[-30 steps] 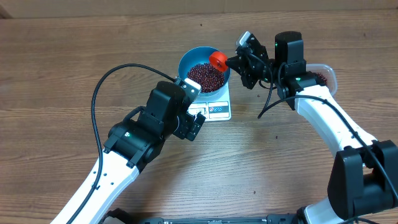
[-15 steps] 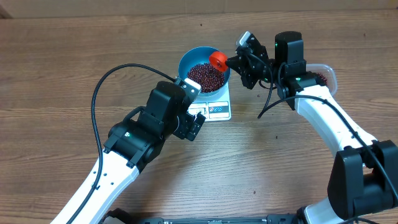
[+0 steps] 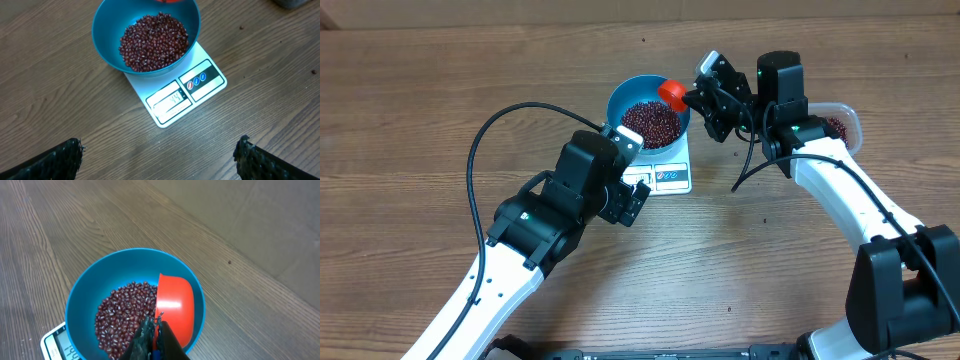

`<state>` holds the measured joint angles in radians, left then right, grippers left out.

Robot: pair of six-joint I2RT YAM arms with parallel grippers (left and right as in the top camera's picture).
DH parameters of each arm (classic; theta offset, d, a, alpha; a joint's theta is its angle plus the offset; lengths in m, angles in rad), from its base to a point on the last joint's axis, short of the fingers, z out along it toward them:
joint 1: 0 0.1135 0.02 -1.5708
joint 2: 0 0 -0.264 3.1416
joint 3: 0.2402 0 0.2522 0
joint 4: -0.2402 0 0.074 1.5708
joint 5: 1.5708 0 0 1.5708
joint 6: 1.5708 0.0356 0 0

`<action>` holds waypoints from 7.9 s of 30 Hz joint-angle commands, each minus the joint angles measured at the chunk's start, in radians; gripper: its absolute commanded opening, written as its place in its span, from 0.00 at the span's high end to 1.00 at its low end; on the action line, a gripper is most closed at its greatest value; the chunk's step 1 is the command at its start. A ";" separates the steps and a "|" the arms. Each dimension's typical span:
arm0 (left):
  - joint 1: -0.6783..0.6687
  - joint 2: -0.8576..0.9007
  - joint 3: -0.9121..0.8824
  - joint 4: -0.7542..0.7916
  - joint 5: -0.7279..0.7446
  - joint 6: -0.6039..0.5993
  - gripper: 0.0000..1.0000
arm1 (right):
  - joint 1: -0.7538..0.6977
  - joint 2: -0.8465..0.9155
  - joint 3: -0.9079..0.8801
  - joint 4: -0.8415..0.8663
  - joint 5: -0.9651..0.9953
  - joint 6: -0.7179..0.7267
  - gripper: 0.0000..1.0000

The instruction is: Scoop item into bowl and weigh 150g on scale

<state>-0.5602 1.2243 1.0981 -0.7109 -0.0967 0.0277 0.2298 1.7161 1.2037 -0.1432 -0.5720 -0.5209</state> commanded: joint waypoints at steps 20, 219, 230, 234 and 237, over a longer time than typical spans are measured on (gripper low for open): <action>0.004 -0.009 -0.003 0.004 0.012 -0.013 0.01 | 0.001 0.003 0.000 0.000 -0.013 -0.005 0.96; 0.004 -0.009 -0.003 0.004 0.012 -0.013 0.00 | -0.001 0.009 0.002 0.053 -0.031 0.131 0.96; 0.004 -0.009 -0.003 0.004 0.012 -0.013 0.00 | -0.001 0.009 0.002 0.056 -0.031 0.131 0.96; 0.004 -0.009 -0.003 0.004 0.012 -0.013 0.00 | -0.001 0.009 0.002 0.057 -0.031 0.130 0.96; 0.004 -0.009 -0.003 0.004 0.012 -0.013 0.01 | -0.001 0.009 0.002 0.057 -0.031 0.130 0.96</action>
<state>-0.5602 1.2243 1.0981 -0.7109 -0.0971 0.0277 0.2241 1.7264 1.1896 -0.0910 -0.6094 -0.3935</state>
